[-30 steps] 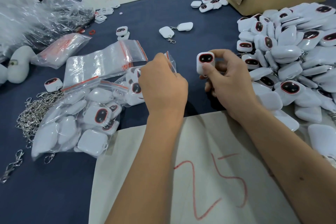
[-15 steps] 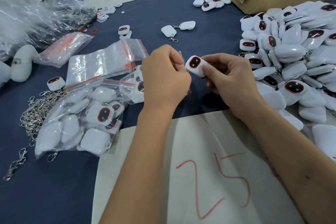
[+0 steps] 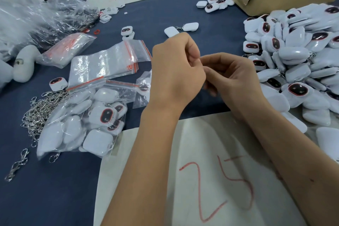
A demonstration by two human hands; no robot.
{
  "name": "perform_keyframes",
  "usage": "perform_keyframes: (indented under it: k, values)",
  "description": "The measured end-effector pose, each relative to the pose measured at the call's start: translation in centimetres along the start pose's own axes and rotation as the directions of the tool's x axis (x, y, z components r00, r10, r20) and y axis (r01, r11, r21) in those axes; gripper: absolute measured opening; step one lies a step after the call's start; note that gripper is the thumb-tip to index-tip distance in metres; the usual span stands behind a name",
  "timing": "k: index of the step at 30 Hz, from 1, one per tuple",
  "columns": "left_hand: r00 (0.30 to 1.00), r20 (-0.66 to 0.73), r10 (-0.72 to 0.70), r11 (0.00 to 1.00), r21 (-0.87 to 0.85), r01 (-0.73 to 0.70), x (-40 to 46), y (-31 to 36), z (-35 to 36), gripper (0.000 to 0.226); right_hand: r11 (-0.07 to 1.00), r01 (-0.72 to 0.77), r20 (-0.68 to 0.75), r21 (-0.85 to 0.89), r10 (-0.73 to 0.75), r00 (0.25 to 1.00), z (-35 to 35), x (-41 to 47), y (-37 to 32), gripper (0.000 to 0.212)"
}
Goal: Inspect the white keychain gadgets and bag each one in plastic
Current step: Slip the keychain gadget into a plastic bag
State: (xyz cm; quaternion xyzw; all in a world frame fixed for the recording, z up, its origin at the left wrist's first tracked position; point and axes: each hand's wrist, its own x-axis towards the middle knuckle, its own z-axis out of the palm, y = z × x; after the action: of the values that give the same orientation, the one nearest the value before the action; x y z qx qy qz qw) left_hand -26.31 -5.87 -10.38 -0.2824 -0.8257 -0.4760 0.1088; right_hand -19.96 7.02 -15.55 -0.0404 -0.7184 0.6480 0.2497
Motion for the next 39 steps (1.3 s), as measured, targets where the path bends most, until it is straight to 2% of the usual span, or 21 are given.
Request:
perform_keyframes:
  k: [4,7,11,13,15,17,20,23,26,29,31,34,37,39]
  values:
    - [1.000,-0.023,-0.020,0.996,-0.087,0.018,0.0,-0.1,0.0,0.016,0.998,0.016,0.100,0.066,-0.023,0.995,0.3,-0.2,-0.4,0.027]
    - [0.999,0.036,-0.004,0.990,-0.144,0.009,0.0,-0.1,-0.2,0.019,0.993,0.037,0.009,-0.114,-0.036,0.999,0.2,-0.1,-0.3,0.020]
    - [0.963,0.255,0.083,0.983,-0.179,-0.038,-0.4,0.4,0.1,0.014,0.936,0.034,-0.143,-0.349,-0.089,0.986,0.2,-0.3,0.0,0.013]
    - [0.958,0.267,0.102,0.976,-0.215,-0.044,-0.6,0.7,0.6,0.012,0.908,0.011,-0.234,-0.419,-0.120,0.965,0.2,-0.5,0.2,0.010]
    - [0.971,0.222,0.086,0.970,-0.239,-0.032,-0.7,0.8,1.0,0.013,0.910,0.000,-0.267,-0.415,-0.122,0.956,0.1,-0.4,0.2,0.010]
    - [0.989,0.143,0.026,0.962,-0.273,0.014,-0.7,0.8,1.3,0.016,0.932,0.031,-0.226,-0.361,-0.120,0.967,0.0,-0.2,0.1,0.013]
    - [0.994,0.039,-0.100,0.922,-0.372,0.107,-0.6,0.4,1.4,0.017,0.949,0.107,-0.164,-0.296,-0.161,0.973,0.0,-0.2,-0.2,0.007]
    - [0.984,-0.046,-0.172,0.887,-0.441,0.134,-0.6,0.2,1.3,0.012,0.898,0.147,-0.175,-0.415,-0.237,0.955,0.1,-0.3,-0.2,0.009]
    - [0.971,-0.093,-0.218,0.861,-0.487,0.147,-0.6,0.2,1.4,0.013,0.865,0.180,-0.017,-0.469,-0.212,0.977,0.1,-0.3,-0.4,0.016]
    - [0.958,-0.146,-0.248,0.854,-0.499,0.146,-0.5,-0.2,1.3,0.019,0.927,0.184,0.111,-0.327,-0.156,0.982,0.1,-0.5,-0.8,0.030]
    - [0.941,-0.186,-0.283,0.834,-0.532,0.146,-0.4,-0.6,1.0,0.020,0.930,0.217,0.061,-0.296,-0.208,0.976,0.4,-0.8,-1.1,0.030]
    - [0.917,-0.210,-0.340,0.762,-0.632,0.138,0.0,-0.8,0.5,0.025,0.845,0.287,-0.109,-0.450,-0.371,0.922,0.9,-1.0,-1.2,0.024]
    - [0.912,-0.187,-0.365,0.684,-0.718,0.127,0.2,-0.7,0.5,0.026,0.809,0.248,-0.109,-0.533,-0.356,0.928,1.1,-1.0,-1.0,0.031]
    - [0.918,-0.155,-0.364,0.647,-0.751,0.130,0.2,-0.6,0.7,0.027,0.819,0.237,-0.078,-0.523,-0.323,0.943,1.4,-1.0,-0.9,0.026]
